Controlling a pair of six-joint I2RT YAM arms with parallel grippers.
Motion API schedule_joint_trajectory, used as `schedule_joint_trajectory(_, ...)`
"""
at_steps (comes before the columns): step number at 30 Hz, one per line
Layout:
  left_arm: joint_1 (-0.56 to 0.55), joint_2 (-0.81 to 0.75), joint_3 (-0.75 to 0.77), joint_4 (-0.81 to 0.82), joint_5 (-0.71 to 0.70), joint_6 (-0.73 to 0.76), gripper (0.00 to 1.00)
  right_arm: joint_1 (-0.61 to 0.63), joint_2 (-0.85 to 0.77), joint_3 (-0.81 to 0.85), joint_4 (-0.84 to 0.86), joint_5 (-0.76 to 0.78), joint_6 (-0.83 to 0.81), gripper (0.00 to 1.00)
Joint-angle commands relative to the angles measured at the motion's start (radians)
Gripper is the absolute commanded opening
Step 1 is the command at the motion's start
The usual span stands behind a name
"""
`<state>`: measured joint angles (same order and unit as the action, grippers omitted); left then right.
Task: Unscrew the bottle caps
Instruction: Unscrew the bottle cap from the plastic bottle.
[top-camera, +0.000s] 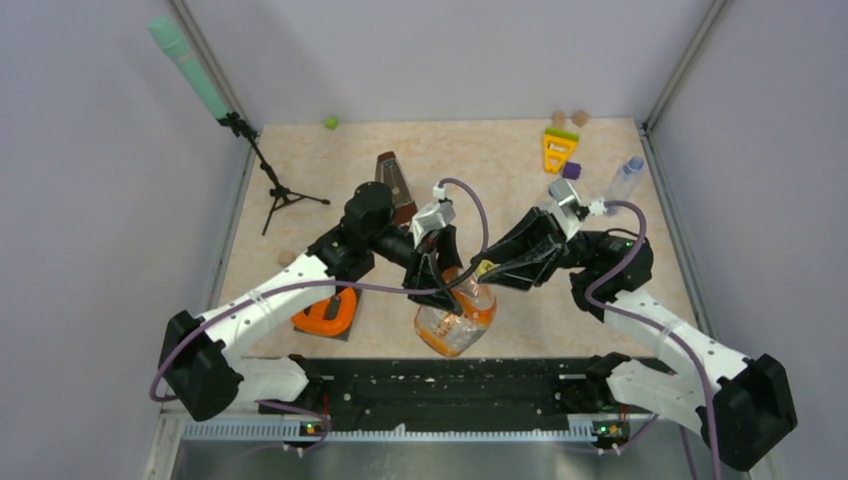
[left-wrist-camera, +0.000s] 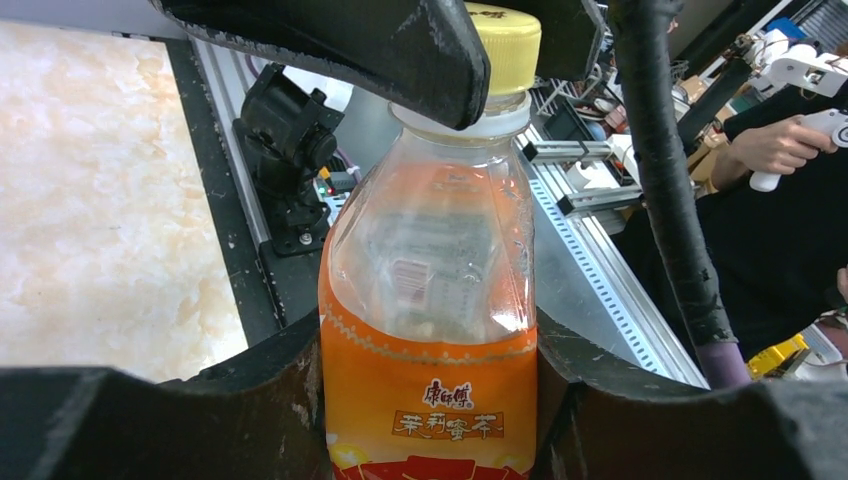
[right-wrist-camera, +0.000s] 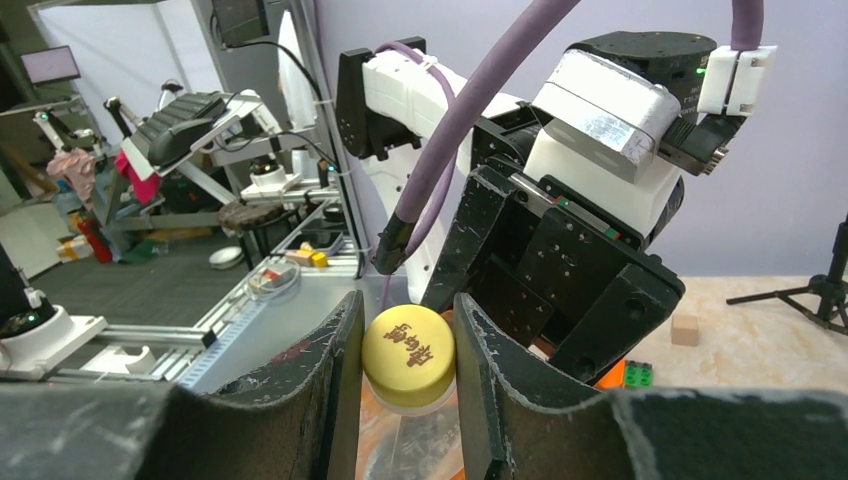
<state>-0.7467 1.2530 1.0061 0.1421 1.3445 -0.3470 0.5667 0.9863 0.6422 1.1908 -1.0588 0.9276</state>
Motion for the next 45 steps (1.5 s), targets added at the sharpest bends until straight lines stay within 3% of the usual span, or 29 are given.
schedule_joint_trajectory(1,0.007,-0.013,0.038,0.039,0.048,0.012,0.00,-0.024,-0.040,0.007,-0.010,-0.001,-0.075,0.00)
schedule_joint_trajectory(6,0.007,-0.024,0.057,-0.094,-0.160,0.097,0.00,-0.023,-0.097,0.014,-0.254,0.076,-0.221,0.02)
schedule_joint_trajectory(10,0.007,-0.030,0.060,-0.111,-0.217,0.108,0.00,-0.023,-0.145,0.025,-0.417,0.172,-0.289,0.28)
schedule_joint_trajectory(16,-0.003,-0.037,0.096,-0.246,-0.388,0.189,0.00,-0.023,-0.149,0.045,-0.590,0.322,-0.312,0.38)
schedule_joint_trajectory(31,-0.081,-0.067,0.113,-0.347,-0.700,0.273,0.00,-0.023,-0.141,0.029,-0.611,0.474,-0.285,0.51)
schedule_joint_trajectory(45,-0.097,-0.092,0.092,-0.312,-0.797,0.272,0.00,-0.023,-0.117,0.026,-0.619,0.495,-0.266,0.50)
